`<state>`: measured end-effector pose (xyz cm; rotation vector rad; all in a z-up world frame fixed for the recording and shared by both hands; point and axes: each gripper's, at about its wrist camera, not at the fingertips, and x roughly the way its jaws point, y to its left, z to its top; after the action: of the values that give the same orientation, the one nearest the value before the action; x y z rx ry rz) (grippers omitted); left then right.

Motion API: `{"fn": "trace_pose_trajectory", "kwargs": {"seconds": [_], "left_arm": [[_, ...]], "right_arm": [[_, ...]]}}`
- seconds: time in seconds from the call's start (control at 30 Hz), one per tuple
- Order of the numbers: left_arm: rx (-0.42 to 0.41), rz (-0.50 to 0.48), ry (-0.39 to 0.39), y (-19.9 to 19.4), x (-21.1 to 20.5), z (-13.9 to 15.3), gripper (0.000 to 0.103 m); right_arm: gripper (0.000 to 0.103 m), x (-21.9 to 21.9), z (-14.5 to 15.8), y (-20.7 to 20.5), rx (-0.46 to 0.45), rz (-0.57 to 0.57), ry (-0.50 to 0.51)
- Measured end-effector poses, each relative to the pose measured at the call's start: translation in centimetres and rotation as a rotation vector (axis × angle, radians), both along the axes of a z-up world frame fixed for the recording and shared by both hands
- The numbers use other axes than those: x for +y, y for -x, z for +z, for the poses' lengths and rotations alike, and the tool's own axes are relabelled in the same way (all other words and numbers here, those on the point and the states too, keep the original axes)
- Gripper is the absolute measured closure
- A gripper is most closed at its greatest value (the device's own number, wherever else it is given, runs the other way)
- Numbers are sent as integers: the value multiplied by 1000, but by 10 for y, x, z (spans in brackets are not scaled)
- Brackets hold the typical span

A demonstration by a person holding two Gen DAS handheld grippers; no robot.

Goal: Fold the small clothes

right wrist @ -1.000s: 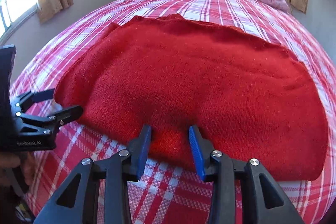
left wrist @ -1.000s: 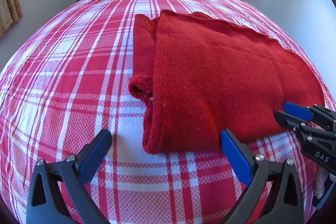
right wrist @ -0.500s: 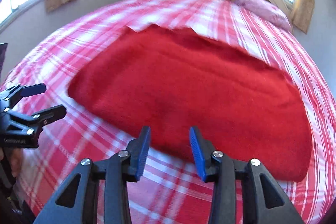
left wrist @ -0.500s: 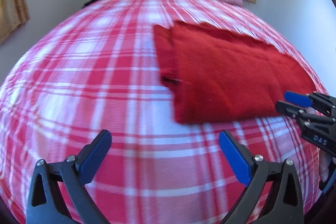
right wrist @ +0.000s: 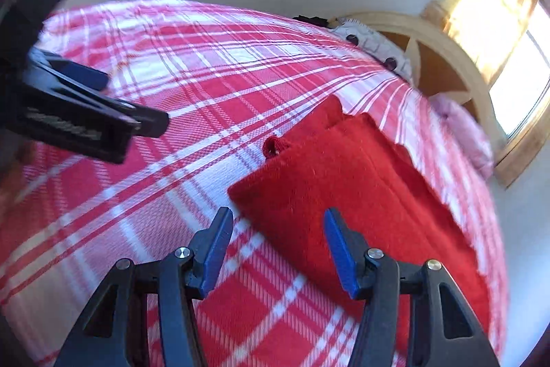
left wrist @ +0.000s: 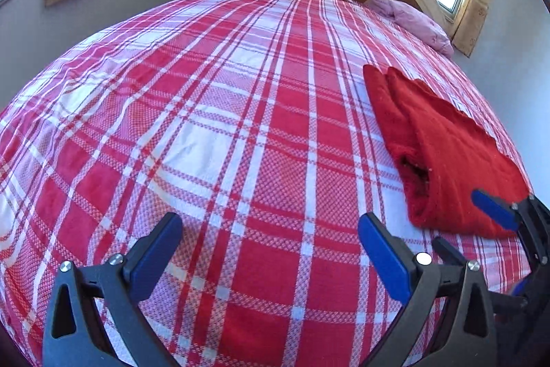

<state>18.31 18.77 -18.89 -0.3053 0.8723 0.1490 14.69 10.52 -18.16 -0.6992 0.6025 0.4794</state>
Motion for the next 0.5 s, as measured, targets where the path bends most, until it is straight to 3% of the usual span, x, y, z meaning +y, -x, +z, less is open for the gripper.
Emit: {"fn": "trace_pose_trajectory", "kwargs": {"seconds": [0.27, 0.33, 0.4, 0.5], "left_arm": [[-6, -25, 51, -6, 12, 5, 0], [-11, -29, 77, -15, 21, 10, 0], [-18, -33, 117, -26, 29, 15, 0], [-30, -61, 182, -48, 36, 24, 0]], "right_arm": [[47, 15, -10, -9, -30, -20, 30], [54, 12, -10, -9, -18, -23, 5], [75, 12, -12, -9, -20, -30, 8], [81, 14, -15, -6, -36, -33, 17]]}}
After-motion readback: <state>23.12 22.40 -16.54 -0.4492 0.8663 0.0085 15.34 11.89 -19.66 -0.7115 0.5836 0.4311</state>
